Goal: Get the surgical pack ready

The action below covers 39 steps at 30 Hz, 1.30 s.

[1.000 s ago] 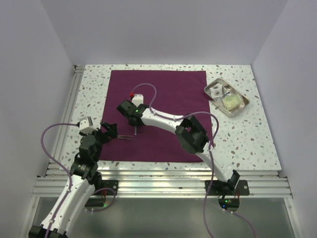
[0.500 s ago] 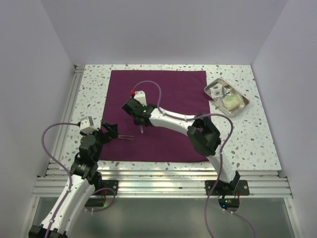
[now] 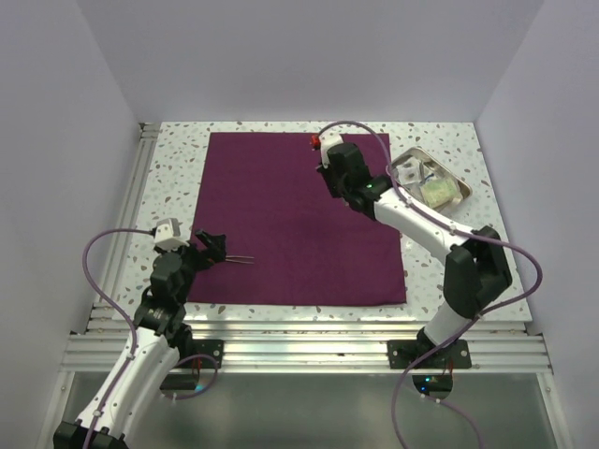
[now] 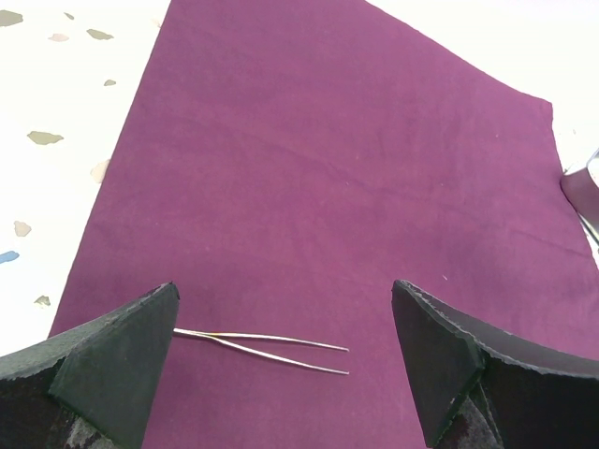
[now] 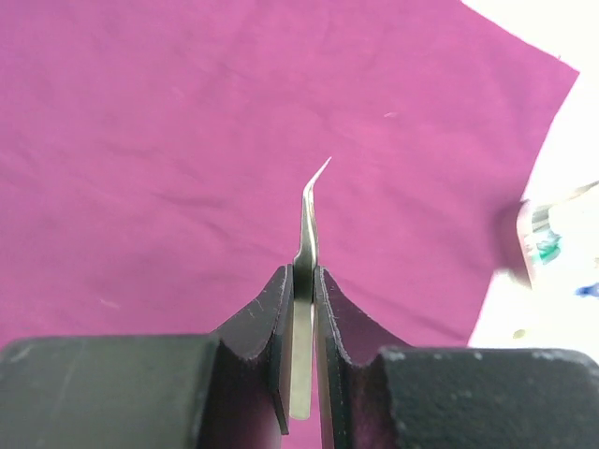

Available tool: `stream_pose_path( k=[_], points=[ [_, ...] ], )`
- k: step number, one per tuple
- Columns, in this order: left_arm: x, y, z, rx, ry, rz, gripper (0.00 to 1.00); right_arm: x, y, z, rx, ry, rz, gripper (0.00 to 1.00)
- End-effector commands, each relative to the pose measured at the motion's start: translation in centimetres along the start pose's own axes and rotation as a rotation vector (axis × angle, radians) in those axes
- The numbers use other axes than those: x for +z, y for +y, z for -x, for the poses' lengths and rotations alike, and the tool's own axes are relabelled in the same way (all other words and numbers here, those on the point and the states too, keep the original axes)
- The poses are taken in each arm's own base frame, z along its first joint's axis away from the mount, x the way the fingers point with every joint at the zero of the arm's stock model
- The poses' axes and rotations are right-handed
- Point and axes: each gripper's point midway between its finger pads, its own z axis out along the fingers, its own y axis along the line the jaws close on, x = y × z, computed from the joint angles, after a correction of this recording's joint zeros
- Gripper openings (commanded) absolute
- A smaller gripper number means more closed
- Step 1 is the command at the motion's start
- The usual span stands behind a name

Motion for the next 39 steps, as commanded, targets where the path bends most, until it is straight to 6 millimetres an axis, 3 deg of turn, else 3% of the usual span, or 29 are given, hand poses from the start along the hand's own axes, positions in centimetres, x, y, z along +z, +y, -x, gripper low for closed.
stream_pose_path(
  k=[1,5,8,11,16,31,34,39],
  points=[
    [0.0,-2.0,2.5,0.007,-0.069,-0.071,1.0,-1.4,-1.7,1.8,-0.245,-0.084,0.045,0.01],
    [0.0,-2.3,2.4,0.007,-0.063,-0.085,1.0,-1.0,-6.4,1.2,-0.227,-0.061,0.067,0.0],
    [0.0,-2.4,2.2,0.008,-0.055,-0.094,1.0,-0.7,-8.0,1.0,-0.229,-0.069,0.087,0.0],
    [0.1,-2.6,2.0,0.009,-0.048,-0.106,1.0,0.2,-10.5,-0.5,-0.257,-0.037,0.058,0.0],
    [0.1,-2.8,2.0,0.009,-0.043,-0.112,1.0,1.4,-12.6,-2.3,-0.257,0.015,0.091,0.0],
    [-0.1,-3.4,1.7,0.003,-0.029,-0.149,1.0,5.3,-20.5,-6.8,-0.351,0.241,-0.078,0.0],
    [-0.1,-3.4,1.5,0.002,-0.021,-0.153,1.0,5.4,-22.3,-6.6,-0.298,0.201,-0.049,0.0],
    [0.0,-3.7,1.0,-0.004,-0.009,-0.173,1.0,6.2,-24.5,-8.4,-0.283,0.191,-0.055,0.0]
  ],
)
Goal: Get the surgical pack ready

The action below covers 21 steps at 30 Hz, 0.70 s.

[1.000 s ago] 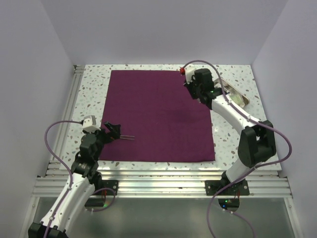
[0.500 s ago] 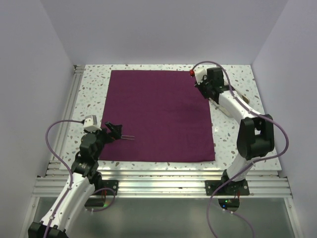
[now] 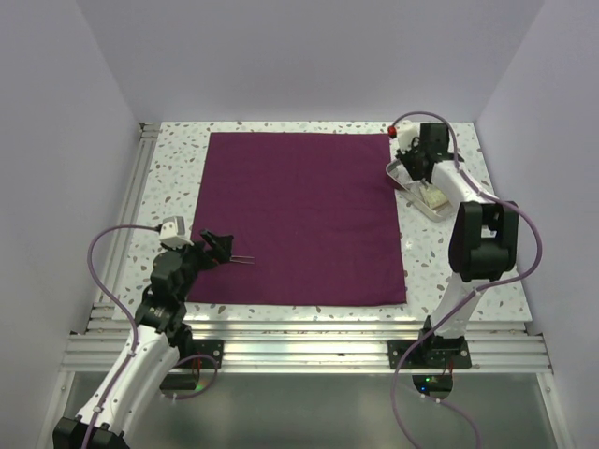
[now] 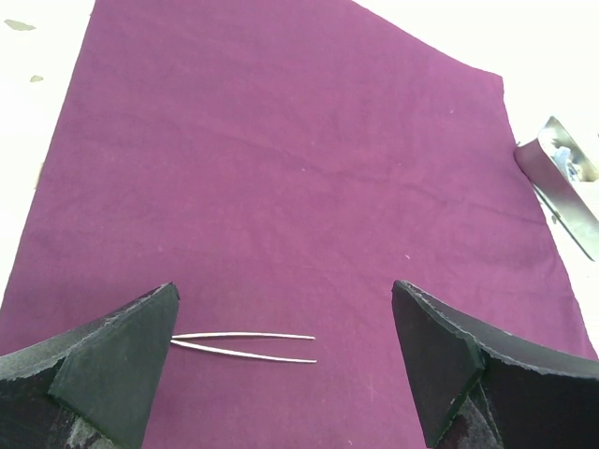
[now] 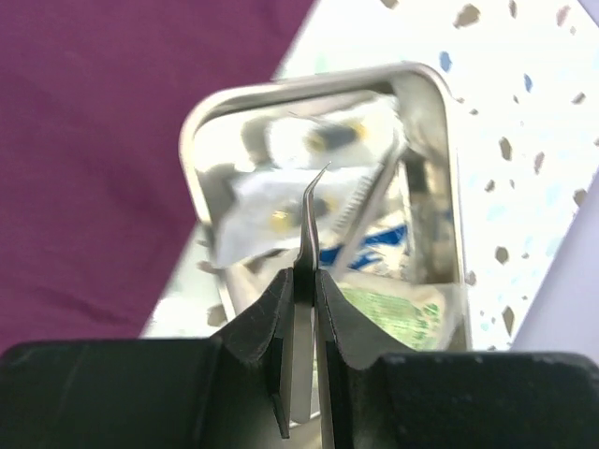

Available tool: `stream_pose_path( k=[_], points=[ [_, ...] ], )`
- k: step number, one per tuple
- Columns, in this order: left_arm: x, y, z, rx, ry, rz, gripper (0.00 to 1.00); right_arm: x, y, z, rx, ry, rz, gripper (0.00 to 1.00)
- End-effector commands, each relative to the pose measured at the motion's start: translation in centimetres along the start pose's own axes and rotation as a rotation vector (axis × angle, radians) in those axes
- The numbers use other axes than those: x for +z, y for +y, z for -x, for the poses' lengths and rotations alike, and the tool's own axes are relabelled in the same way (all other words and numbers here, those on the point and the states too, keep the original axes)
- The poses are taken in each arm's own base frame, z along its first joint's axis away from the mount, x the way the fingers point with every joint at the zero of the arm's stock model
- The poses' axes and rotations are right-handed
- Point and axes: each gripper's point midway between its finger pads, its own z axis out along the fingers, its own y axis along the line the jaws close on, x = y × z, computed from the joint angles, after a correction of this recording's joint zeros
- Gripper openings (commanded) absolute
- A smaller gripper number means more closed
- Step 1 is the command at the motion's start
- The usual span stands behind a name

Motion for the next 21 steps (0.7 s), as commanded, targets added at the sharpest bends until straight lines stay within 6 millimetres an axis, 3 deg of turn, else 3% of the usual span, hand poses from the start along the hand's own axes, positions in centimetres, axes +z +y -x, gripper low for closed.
stream_pose_path(
  k=[1,2,4,5,12,15,16,20,21],
  points=[
    [0.2,-1.7,1.4,-0.003,-0.045,-0.066,1.0,0.5,-1.3,0.8,-0.041,-0.059,-0.015,0.0],
    [0.2,-1.7,1.3,-0.006,-0.044,-0.068,1.0,1.0,-1.2,-0.5,-0.02,-0.042,-0.017,0.0],
    [0.2,-2.0,1.2,-0.004,-0.045,-0.082,1.0,1.6,-1.4,-0.3,-0.005,-0.088,-0.045,0.0],
    [0.2,-2.1,1.3,-0.004,-0.047,-0.083,1.0,1.7,-2.2,-1.8,0.009,-0.079,-0.054,0.0],
    [0.1,-2.4,1.3,-0.007,-0.05,-0.094,1.0,2.5,-1.4,-2.5,-0.075,-0.087,0.029,0.0],
    [0.0,-2.3,1.5,-0.001,-0.051,-0.08,1.0,2.4,-1.3,-2.4,-0.111,-0.1,0.046,0.19],
    [0.0,-2.3,1.5,0.004,-0.052,-0.082,1.0,2.2,-1.4,-2.2,-0.114,-0.111,0.036,0.33],
    [0.0,-2.3,1.4,0.003,-0.047,-0.087,1.0,0.9,-2.2,-0.6,-0.113,-0.174,-0.005,0.43],
    [0.0,-2.4,1.4,0.003,-0.048,-0.089,1.0,0.5,-2.3,0.1,-0.114,-0.198,-0.004,0.52]
  ],
)
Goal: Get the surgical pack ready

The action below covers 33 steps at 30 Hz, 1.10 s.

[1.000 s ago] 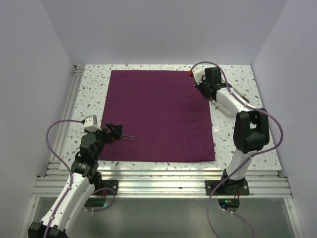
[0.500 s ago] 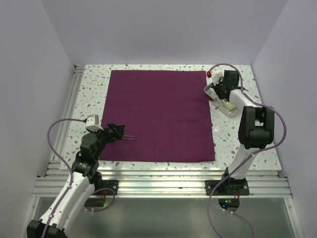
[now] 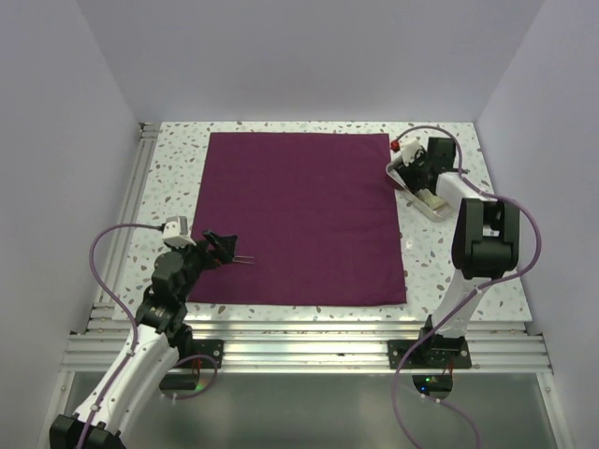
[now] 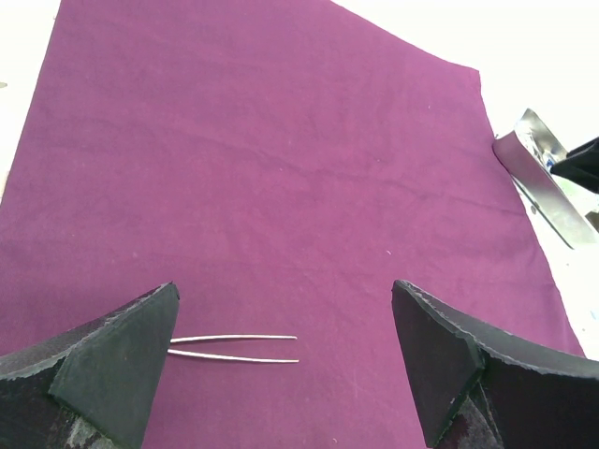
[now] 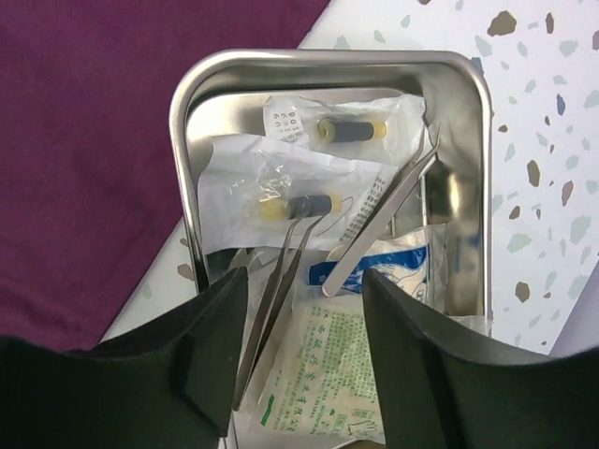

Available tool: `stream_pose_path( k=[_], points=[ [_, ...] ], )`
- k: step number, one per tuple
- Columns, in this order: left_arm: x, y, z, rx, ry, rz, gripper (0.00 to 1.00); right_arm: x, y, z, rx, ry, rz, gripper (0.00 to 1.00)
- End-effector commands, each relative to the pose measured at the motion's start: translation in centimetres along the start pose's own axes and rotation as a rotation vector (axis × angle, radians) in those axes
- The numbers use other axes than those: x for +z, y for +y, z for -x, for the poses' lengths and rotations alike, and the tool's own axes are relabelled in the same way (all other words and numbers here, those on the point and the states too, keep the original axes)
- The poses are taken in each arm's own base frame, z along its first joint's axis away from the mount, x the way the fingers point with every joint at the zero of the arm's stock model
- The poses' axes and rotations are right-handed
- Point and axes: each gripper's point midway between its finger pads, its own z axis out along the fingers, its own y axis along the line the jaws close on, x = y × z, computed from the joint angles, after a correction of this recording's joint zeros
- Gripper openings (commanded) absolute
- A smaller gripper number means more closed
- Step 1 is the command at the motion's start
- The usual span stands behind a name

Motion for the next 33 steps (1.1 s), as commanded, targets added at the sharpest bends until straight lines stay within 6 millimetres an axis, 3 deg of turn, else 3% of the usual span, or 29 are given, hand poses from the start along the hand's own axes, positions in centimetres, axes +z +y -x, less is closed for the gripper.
stream_pose_path(
  k=[1,3,4,6,7,8,9,12,13,15,16,18,22,28,33],
  points=[
    [0.0,-1.1,1.4,0.001,-0.049,-0.037,1.0,-3.0,-2.5,4.9,-0.047,-0.162,-0.073,0.57],
    [0.0,-1.2,1.5,0.001,-0.051,-0.04,1.0,-4.2,-2.7,6.8,-0.003,-0.241,-0.079,0.63],
    [0.0,-1.1,1.5,0.004,-0.051,-0.04,1.0,-4.9,-2.6,8.0,0.027,-0.283,-0.083,0.72],
    [0.1,-1.1,1.5,0.003,-0.05,-0.038,1.0,-6.4,-2.7,9.5,0.051,-0.306,-0.123,0.74],
    [0.1,-1.1,1.5,0.004,-0.048,-0.038,1.0,-6.7,-1.2,10.8,0.089,-0.328,-0.098,0.8],
    [0.1,-1.1,1.4,0.006,-0.045,-0.034,1.0,-7.5,-0.7,11.8,0.113,-0.35,-0.095,0.98],
    [0.2,-1.0,1.4,0.007,-0.043,-0.031,1.0,-7.8,0.2,12.3,0.137,-0.357,-0.082,0.99],
    [0.2,-0.9,1.4,0.014,-0.042,-0.024,1.0,-8.5,5.7,14.4,0.152,-0.332,-0.016,0.99],
    [0.2,-0.8,1.5,0.018,-0.044,-0.018,1.0,-9.0,8.9,16.0,0.16,-0.34,0.013,0.98],
    [0.2,-0.5,1.6,0.024,-0.048,-0.005,1.0,-9.3,10.8,15.7,0.204,-0.265,-0.024,0.99],
    [0.2,-0.4,1.8,0.029,-0.056,0.006,1.0,-10.1,12.5,17.3,0.281,-0.269,-0.003,0.99],
    [0.1,-0.2,2.0,0.034,-0.063,0.016,1.0,-10.4,14.6,16.3,0.338,-0.178,0.027,0.99],
    [-0.1,0.5,2.4,0.045,-0.077,0.056,1.0,-12.1,20.3,16.6,0.411,-0.168,0.144,0.99],
    [-0.7,1.6,2.2,0.045,0.005,0.16,1.0,-14.8,23.0,15.2,0.448,-0.227,0.216,0.99],
    [-1.1,0.2,1.9,-0.038,0.066,0.129,1.0,-17.1,25.2,15.0,0.51,-0.279,0.358,0.99]
  ],
)
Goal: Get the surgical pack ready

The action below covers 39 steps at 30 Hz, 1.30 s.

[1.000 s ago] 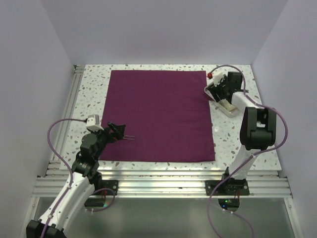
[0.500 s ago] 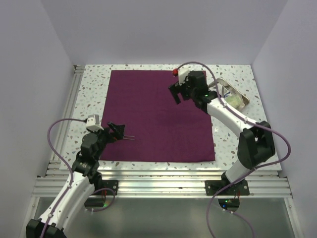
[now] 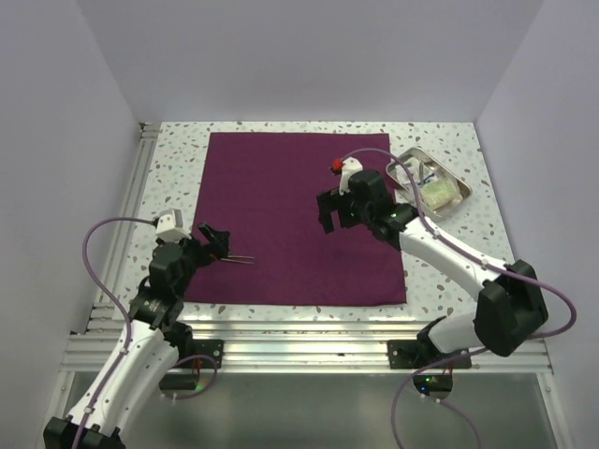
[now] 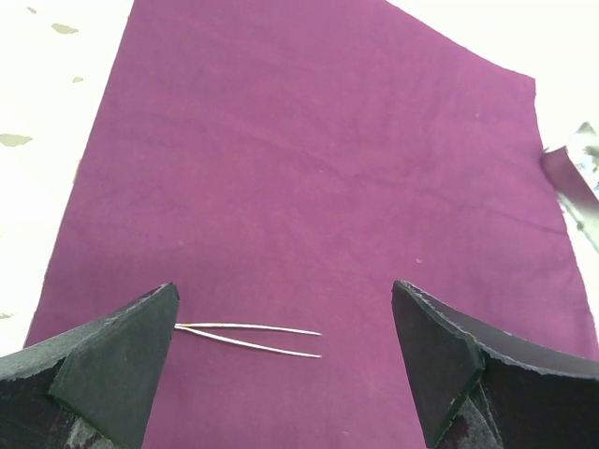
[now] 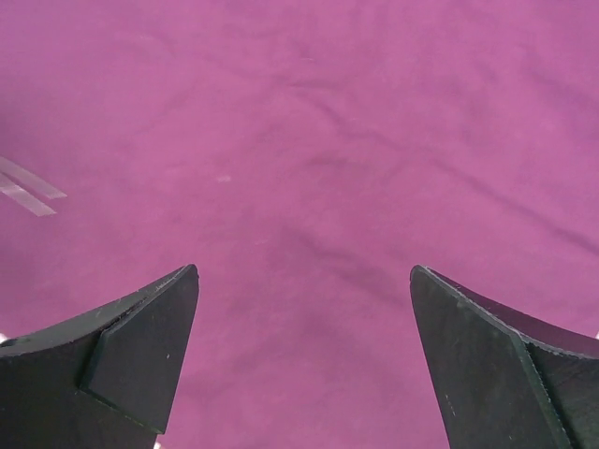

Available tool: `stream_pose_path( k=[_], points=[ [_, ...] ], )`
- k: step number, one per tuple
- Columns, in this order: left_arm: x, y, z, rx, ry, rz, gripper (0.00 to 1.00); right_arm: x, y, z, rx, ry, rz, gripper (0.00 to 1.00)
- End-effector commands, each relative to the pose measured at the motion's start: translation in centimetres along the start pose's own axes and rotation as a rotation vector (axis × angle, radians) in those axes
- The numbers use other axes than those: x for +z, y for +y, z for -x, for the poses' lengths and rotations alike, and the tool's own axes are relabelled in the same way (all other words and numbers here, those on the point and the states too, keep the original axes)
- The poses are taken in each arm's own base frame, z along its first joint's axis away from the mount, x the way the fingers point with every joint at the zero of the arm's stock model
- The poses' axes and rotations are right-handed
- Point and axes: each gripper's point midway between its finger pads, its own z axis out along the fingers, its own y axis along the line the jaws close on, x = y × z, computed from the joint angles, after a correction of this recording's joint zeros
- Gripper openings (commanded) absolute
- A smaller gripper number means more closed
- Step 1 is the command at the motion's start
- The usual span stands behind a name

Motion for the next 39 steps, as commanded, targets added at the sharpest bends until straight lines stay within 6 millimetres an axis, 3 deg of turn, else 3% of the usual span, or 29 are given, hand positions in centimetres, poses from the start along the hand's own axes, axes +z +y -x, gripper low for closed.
stream_pose_path(
  k=[1,4,5,6,7,9,10,13,18,21,25,27,28,29,34,35,36,37,39],
  points=[
    [-0.6,-1.2,0.1,-0.079,0.049,-0.015,1.0,-1.9,3.0,2.1,0.099,-0.091,0.163,0.99],
    [-0.7,-1.1,0.0,-0.127,0.045,-0.004,1.0,-1.9,6.1,0.4,0.069,-0.016,0.355,0.99],
    [-0.8,-0.9,-0.2,-0.135,0.049,0.003,1.0,-2.2,8.2,-0.1,0.059,0.012,0.488,0.99],
    [-0.9,-0.8,-0.2,-0.146,0.043,0.007,1.0,-0.5,7.8,-2.0,0.085,0.108,0.456,0.99],
    [-1.0,-0.5,-0.5,-0.167,0.05,0.024,1.0,-0.2,8.0,-0.8,0.091,0.12,0.452,0.99],
    [-1.0,-0.4,-1.0,-0.194,0.065,0.031,1.0,0.8,9.0,-1.3,0.073,0.144,0.511,0.99],
    [-1.0,-0.3,-1.5,-0.231,0.081,0.041,1.0,0.9,8.8,-2.1,0.092,0.14,0.498,0.99],
    [-1.0,0.3,-2.9,-0.249,0.161,0.098,1.0,0.7,7.1,-1.2,0.099,0.051,0.396,0.99],
    [-0.9,1.4,-3.1,-0.303,0.259,0.274,1.0,0.5,4.7,-1.2,0.107,0.077,0.254,0.99],
    [-1.5,2.3,-3.5,-0.456,0.249,0.392,1.0,0.4,3.6,-1.0,0.142,0.06,0.197,0.99],
    [-1.6,3.1,-3.3,-0.64,0.181,0.476,1.0,0.0,-0.2,-1.1,0.238,0.028,-0.01,0.99],
    [-1.5,3.3,-3.3,-0.722,0.152,0.506,1.0,-0.8,-1.1,-0.7,0.229,0.003,-0.057,0.99],
    [-1.6,3.6,-3.5,-0.757,0.148,0.537,0.9,-0.9,-1.6,-1.4,0.238,0.0,-0.078,0.99],
    [-1.6,3.9,-4.0,-0.791,0.156,0.582,0.85,-1.2,-2.0,-0.7,0.244,-0.044,-0.098,0.99],
    [-1.6,4.1,-1.8,-0.818,0.133,0.736,0.77,-3.4,-3.1,-0.2,0.277,-0.164,-0.135,0.99],
    [-1.5,4.3,-2.2,-0.805,0.157,0.79,0.73,-3.8,-3.3,0.0,0.281,-0.178,-0.147,0.99],
    [-1.2,3.9,-1.4,-0.819,0.151,0.8,0.65,-4.1,-3.9,0.1,0.288,-0.197,-0.178,0.99],
    [-1.3,3.8,-1.6,-0.816,0.169,0.821,0.53,-4.7,-4.2,0.1,0.294,-0.217,-0.187,0.99],
    [-0.7,3.6,-1.6,-0.824,0.182,0.841,0.52,-5.3,-4.7,0.4,0.303,-0.251,-0.206,0.99]
  ],
)
